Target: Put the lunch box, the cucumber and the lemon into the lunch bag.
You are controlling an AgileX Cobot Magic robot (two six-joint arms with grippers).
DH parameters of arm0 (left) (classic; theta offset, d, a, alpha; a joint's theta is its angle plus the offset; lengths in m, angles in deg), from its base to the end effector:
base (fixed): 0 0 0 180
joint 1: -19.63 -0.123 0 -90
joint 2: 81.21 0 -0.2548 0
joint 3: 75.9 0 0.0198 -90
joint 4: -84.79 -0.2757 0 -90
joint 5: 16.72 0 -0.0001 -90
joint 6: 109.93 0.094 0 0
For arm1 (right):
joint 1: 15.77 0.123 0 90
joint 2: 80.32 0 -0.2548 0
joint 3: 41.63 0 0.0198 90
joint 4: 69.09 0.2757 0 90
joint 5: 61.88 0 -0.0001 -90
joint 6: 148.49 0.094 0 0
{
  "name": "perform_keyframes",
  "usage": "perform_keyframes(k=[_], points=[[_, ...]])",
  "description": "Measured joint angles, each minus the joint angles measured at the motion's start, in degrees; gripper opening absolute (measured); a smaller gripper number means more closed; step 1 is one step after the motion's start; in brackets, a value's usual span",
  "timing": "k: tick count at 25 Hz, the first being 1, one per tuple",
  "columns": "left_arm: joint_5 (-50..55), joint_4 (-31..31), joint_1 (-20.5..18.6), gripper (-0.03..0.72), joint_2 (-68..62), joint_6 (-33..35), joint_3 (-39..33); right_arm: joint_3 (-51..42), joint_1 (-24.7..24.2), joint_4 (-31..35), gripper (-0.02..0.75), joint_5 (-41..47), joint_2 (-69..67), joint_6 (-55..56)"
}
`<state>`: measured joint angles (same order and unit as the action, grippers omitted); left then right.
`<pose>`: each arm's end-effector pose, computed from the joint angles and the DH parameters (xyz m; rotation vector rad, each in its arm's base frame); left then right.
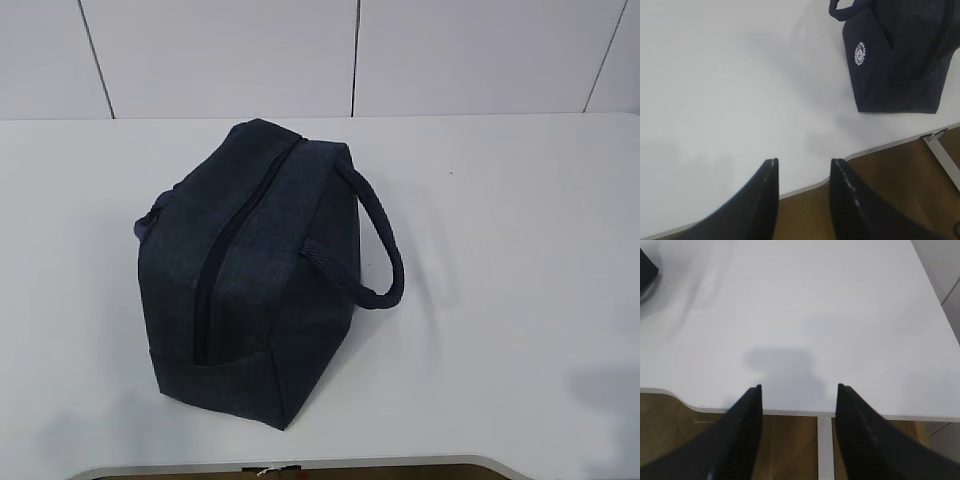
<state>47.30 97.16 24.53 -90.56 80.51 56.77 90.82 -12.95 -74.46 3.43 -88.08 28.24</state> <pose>0.0461 -0.0221 0.2860 0.2959 2.0718 -0.2026 0.0439 -0.0058 0.2829 -0.1019 2.1011 -0.1178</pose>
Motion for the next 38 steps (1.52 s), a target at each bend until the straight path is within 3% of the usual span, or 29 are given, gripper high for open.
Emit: perform_keyframes(k=[23,38], points=[[-0.2,-8.4,0.0,0.242,0.0,-14.5,0.0,0.0,0.0,0.0,0.389,0.0,0.0,0.0],[-0.2,-9.1,0.0,0.242,0.0,-15.9,0.0,0.0,0.0,0.0,0.388,0.0,0.0,0.0]])
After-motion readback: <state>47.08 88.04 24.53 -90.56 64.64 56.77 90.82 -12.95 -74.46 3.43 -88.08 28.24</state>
